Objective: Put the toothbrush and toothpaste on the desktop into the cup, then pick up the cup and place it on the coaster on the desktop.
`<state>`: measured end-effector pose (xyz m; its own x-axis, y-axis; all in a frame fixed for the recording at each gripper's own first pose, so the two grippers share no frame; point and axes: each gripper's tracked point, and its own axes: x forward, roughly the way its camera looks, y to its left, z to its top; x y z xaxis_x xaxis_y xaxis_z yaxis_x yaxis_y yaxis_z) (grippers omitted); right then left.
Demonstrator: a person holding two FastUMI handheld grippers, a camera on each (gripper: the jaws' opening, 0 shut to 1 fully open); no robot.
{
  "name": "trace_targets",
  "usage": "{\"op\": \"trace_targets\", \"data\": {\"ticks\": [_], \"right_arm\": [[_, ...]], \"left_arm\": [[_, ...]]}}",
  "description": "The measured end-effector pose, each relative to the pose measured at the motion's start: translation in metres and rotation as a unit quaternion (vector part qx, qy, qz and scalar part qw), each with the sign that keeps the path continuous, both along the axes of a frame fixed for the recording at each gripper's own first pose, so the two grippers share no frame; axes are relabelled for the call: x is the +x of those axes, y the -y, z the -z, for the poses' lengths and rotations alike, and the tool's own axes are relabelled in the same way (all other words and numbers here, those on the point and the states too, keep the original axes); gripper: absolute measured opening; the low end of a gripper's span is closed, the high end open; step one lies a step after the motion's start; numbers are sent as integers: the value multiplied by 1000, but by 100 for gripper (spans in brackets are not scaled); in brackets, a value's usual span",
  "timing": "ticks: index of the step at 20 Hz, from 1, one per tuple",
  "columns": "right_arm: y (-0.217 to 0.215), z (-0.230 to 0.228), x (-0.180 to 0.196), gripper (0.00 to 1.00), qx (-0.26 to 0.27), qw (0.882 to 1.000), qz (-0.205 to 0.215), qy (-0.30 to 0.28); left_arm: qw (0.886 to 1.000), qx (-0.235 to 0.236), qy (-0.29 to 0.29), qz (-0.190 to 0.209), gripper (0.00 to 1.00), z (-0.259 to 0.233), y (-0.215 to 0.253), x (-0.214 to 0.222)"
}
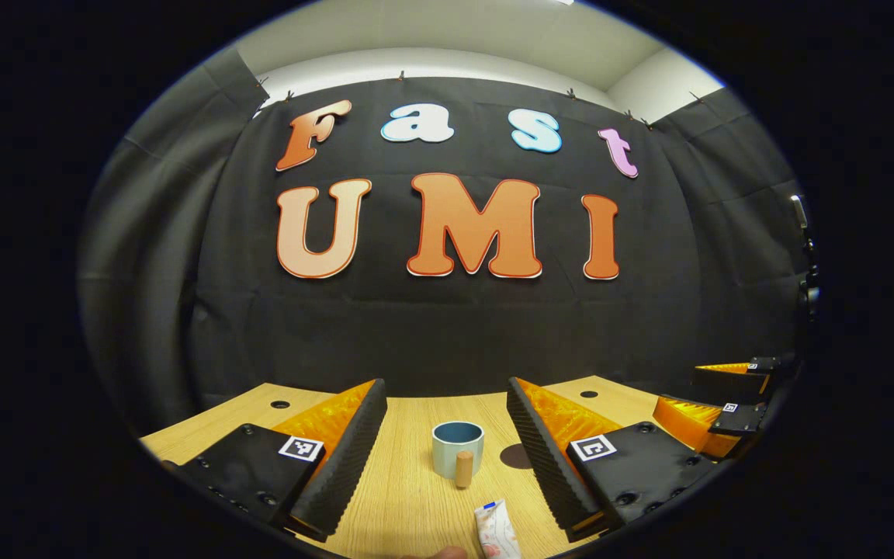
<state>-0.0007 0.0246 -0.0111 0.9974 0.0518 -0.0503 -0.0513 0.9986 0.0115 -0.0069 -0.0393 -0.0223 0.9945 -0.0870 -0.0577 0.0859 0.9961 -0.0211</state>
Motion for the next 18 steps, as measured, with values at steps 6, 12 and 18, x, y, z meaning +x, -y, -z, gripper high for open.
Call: {"op": "trace_targets", "data": {"ticks": [6, 12, 18], "right_arm": [[5, 9, 1, 98, 6, 1000, 0, -21], [21, 20, -3, 98, 17, 999, 8, -44], [33, 25, -6, 98, 18, 998, 16, -53]], "left_arm": [[998, -8, -53, 25, 99, 25, 18, 4], [990, 1, -130, 48, 100, 59, 35, 6], [970, 22, -239, 48, 100, 111, 37, 4]]}}
